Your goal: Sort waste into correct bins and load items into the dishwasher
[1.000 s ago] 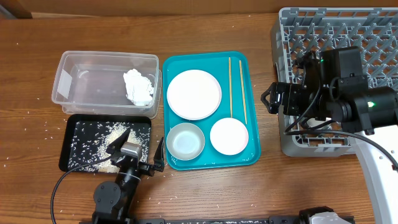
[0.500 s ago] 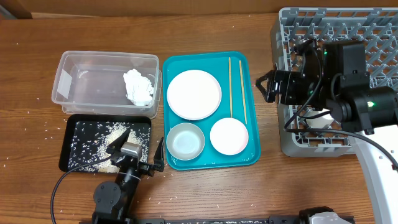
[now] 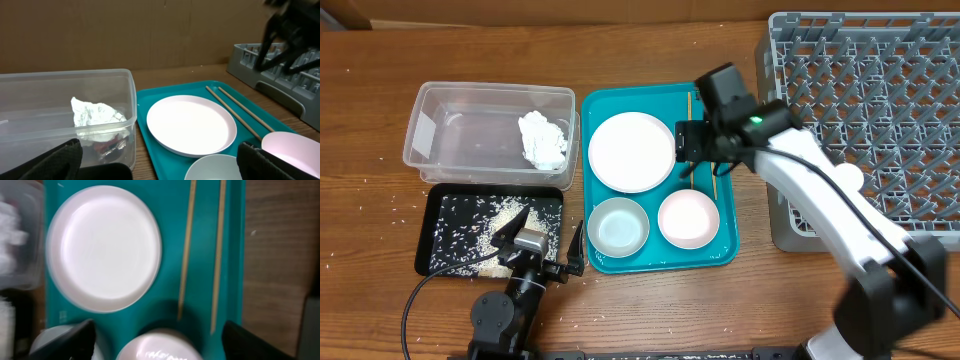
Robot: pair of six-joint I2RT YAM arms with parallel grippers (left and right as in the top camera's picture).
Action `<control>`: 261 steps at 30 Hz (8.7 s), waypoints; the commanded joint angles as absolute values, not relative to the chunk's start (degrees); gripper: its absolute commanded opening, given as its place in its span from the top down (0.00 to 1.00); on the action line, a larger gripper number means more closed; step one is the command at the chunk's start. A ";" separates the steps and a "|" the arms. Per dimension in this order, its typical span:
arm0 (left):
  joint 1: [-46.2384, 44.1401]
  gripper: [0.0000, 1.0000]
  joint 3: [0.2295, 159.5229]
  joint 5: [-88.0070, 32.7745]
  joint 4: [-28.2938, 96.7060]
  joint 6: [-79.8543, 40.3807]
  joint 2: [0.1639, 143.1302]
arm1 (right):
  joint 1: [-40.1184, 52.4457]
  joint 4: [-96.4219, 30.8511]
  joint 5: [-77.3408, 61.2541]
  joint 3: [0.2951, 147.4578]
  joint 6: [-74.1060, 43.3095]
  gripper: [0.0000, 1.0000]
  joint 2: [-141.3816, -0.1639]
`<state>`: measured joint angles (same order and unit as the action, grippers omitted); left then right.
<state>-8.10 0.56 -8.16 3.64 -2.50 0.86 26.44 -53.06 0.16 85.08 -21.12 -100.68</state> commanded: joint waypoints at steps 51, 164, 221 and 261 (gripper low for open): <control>-7.51 0.00 0.27 -7.92 3.73 -1.26 0.32 | 4.01 -56.55 8.49 85.08 4.97 0.81 -102.91; -7.51 0.00 0.27 -7.92 3.73 -1.26 0.32 | 25.02 -42.98 -8.88 54.48 -14.22 0.46 -90.32; -7.51 0.00 0.27 -7.92 3.73 -1.26 0.32 | 18.81 -40.95 61.65 66.50 -19.31 0.96 -73.95; -7.51 0.00 0.27 -7.92 3.73 -1.26 0.32 | 11.25 -23.88 73.52 66.76 2.00 0.96 -98.06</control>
<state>-8.10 0.56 -8.16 3.64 -2.50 0.86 14.52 -24.56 74.24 66.00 -0.12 -97.95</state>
